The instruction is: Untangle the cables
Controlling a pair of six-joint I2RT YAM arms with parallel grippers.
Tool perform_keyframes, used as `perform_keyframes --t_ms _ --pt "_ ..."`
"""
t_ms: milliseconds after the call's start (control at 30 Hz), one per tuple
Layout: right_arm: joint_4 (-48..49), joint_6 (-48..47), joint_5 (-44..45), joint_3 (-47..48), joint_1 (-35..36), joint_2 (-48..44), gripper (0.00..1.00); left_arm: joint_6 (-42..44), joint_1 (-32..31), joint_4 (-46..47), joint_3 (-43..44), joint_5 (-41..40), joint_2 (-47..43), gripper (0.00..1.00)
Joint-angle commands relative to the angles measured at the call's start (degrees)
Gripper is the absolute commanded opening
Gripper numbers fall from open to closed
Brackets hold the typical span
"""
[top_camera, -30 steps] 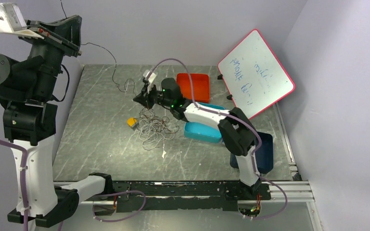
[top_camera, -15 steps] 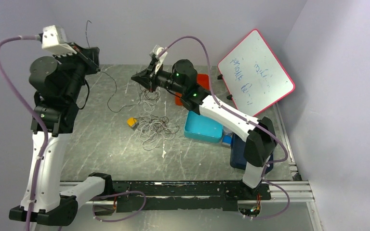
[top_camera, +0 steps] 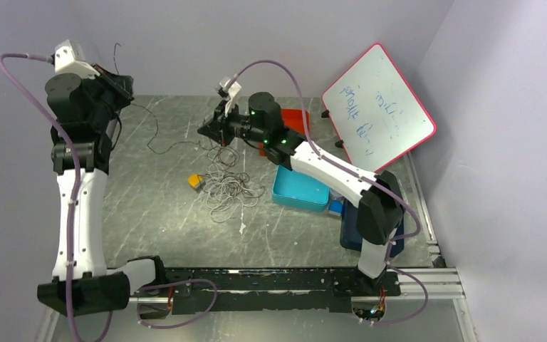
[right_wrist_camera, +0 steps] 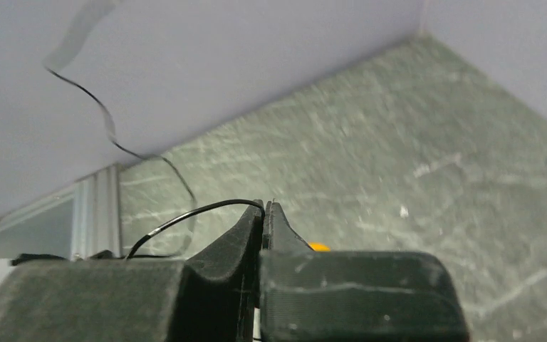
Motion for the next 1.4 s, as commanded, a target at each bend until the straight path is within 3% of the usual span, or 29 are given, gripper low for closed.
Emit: perform_keyframes --t_ms 0,200,433,500,700,733,767,833,967,1133,1367 --pt "-12.7 0.2 9.6 2.1 0.0 6.9 0.00 -3.5 6.0 6.8 4.7 7.7 4.0 0.07" --pt "-15.8 0.7 9.2 0.1 -0.1 11.3 0.00 -7.9 14.0 13.0 6.7 12.8 12.4 0.07" --pt "-16.1 2.3 1.1 -0.2 -0.2 16.4 0.00 -3.9 14.6 11.5 12.3 13.4 29.1 0.09" --pt "-15.2 2.9 0.2 -0.8 -0.2 16.4 0.00 -3.1 14.6 11.4 12.0 13.5 32.9 0.17" --pt "-15.3 3.2 -2.0 -1.1 -0.3 16.3 0.00 -2.4 14.7 10.3 12.0 17.6 39.8 0.54" --pt "-15.1 3.4 -2.5 -1.2 -0.4 16.2 0.00 -2.6 14.7 11.2 11.1 18.4 39.5 0.62" --pt "-15.1 3.7 -2.9 -1.2 -0.6 16.3 0.00 -2.7 14.7 11.9 10.1 18.8 38.8 0.83" --pt "-14.7 5.0 -4.0 -0.7 -1.2 16.7 0.00 -2.6 14.6 12.1 8.6 19.5 37.2 0.92" --pt "-14.0 8.5 -4.0 0.0 -2.6 18.1 0.00 -2.0 14.7 12.1 3.2 20.5 31.7 0.93" --pt "-13.9 13.4 -1.5 2.5 -4.7 20.4 0.00 -2.3 13.9 14.9 -9.2 23.6 18.4 0.93" --pt "-12.3 19.5 4.2 3.6 -6.4 20.4 0.00 -1.7 8.2 14.9 -25.9 27.0 -0.4 0.91"
